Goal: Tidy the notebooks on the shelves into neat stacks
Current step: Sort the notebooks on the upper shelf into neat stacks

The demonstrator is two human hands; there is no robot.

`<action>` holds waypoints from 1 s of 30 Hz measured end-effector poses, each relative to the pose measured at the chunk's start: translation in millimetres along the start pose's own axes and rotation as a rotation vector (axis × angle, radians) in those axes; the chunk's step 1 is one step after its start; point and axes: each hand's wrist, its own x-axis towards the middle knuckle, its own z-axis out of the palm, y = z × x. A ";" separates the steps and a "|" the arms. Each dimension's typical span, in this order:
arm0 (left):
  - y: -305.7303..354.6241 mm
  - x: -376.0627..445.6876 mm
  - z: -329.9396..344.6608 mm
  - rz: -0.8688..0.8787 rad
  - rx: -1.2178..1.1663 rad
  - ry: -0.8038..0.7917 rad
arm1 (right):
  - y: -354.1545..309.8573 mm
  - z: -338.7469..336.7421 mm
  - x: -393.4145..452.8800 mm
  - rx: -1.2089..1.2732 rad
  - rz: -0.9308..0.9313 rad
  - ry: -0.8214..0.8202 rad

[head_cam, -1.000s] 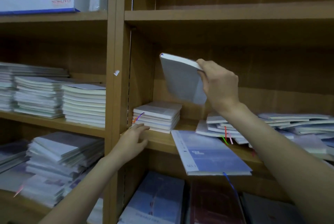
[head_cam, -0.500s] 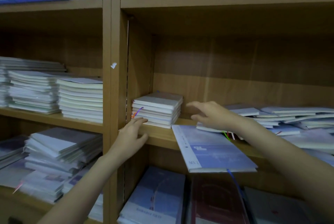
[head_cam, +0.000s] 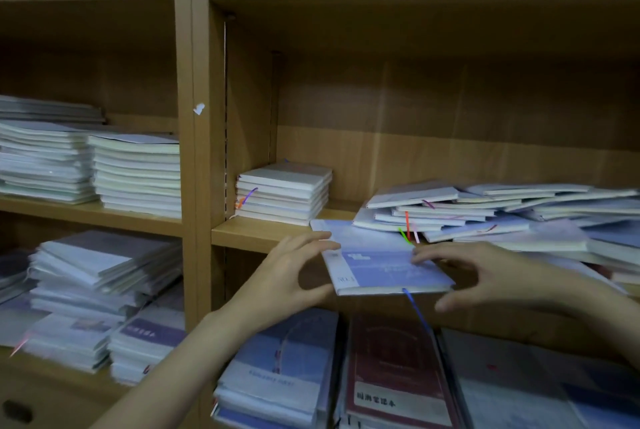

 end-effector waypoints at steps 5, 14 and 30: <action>1.0 0.4 6.2 0.082 -0.058 0.123 | -1.7 13.2 4.0 -0.235 -0.029 0.191; -5.4 12.1 -9.6 -0.022 -0.122 0.301 | -10.4 10.6 1.8 -0.253 -0.049 0.230; -9.7 -29.2 -20.1 0.221 0.298 0.124 | 38.7 -22.1 84.4 -0.757 0.204 0.256</action>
